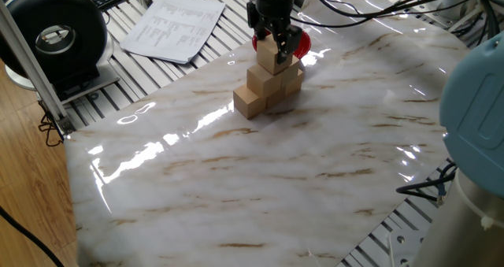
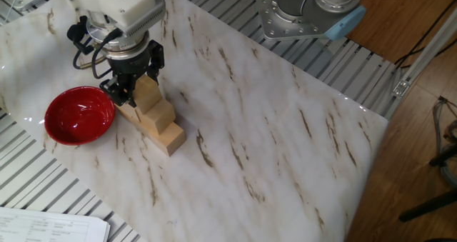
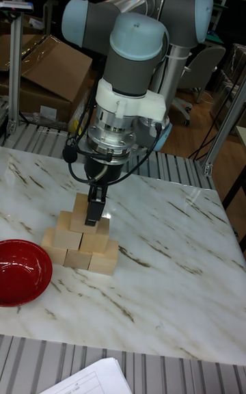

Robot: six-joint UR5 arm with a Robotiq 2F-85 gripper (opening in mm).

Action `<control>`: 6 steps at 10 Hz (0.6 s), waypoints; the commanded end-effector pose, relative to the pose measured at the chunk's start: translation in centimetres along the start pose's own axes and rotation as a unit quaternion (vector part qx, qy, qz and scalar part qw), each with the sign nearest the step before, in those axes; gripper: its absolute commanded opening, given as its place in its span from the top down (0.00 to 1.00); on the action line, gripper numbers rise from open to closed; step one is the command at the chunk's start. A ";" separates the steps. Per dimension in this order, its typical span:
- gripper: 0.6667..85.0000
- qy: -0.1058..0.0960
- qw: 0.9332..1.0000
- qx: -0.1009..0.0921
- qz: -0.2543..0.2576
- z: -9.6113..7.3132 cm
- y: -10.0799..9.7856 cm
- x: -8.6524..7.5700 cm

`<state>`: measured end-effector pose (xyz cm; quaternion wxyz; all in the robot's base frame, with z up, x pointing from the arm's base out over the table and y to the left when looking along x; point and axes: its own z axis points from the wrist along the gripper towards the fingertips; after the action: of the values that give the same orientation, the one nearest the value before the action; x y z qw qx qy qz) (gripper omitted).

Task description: Stack the blocks into a pyramid shape

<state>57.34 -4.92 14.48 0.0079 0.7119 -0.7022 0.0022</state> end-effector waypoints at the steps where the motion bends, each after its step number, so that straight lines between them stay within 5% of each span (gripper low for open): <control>1: 0.29 0.001 1.000 0.003 -0.008 -0.1 -0.1 0.1; 6: 0.00 0.016 0.999 0.010 -0.033 -0.1 -0.6 1.0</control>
<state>57.67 -5.84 14.48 0.0157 0.7288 -0.6843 0.0185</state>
